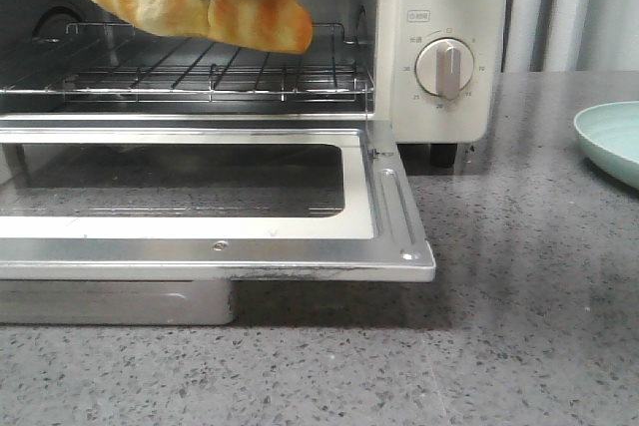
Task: Put bread in oven
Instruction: 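Lift the bread roll with the right gripper and carry it into the oven, then lower the bread roll onto the oven rack and open the right gripper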
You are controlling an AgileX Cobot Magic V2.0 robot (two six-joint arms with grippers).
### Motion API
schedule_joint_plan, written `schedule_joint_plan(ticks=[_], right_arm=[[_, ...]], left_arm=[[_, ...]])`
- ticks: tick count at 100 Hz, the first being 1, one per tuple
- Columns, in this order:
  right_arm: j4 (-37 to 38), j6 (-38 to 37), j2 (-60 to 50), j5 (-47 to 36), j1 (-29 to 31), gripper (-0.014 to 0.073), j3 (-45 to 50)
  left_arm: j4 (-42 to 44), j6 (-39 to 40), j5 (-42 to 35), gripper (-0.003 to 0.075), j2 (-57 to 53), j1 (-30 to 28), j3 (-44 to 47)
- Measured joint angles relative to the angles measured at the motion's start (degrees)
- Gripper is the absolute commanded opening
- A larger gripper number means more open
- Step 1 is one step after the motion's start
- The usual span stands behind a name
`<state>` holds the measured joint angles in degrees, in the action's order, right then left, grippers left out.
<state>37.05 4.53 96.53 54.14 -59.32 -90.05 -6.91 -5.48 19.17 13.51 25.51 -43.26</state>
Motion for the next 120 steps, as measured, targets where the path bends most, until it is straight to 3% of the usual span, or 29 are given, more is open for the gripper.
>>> schedule_joint_plan(ticks=[6, 13, 52, 74, 120], right_arm=[[0.1, -0.5, 0.0, 0.6, 0.4, 0.0309, -0.1], [0.4, -0.8, 0.0, 1.0, 0.9, 0.0367, -0.4], [2.2, -1.0, 0.0, 0.6, 1.5, 0.0379, -0.6], [1.4, -1.1, 0.0, 0.7, 1.5, 0.0513, -0.6], [0.7, -1.2, 0.0, 0.9, 1.4, 0.0505, -0.6]], left_arm=[[0.0, 0.0, 0.0, -0.0021, 0.0, 0.0, 0.0], [0.0, 0.0, 0.0, -0.0021, 0.0, 0.0, 0.0], [0.0, 0.0, 0.0, -0.0021, 0.0, 0.0, 0.0], [0.0, 0.0, 0.0, -0.0021, 0.0, 0.0, 0.0], [0.0, 0.0, 0.0, -0.0021, 0.0, 0.0, 0.0]])
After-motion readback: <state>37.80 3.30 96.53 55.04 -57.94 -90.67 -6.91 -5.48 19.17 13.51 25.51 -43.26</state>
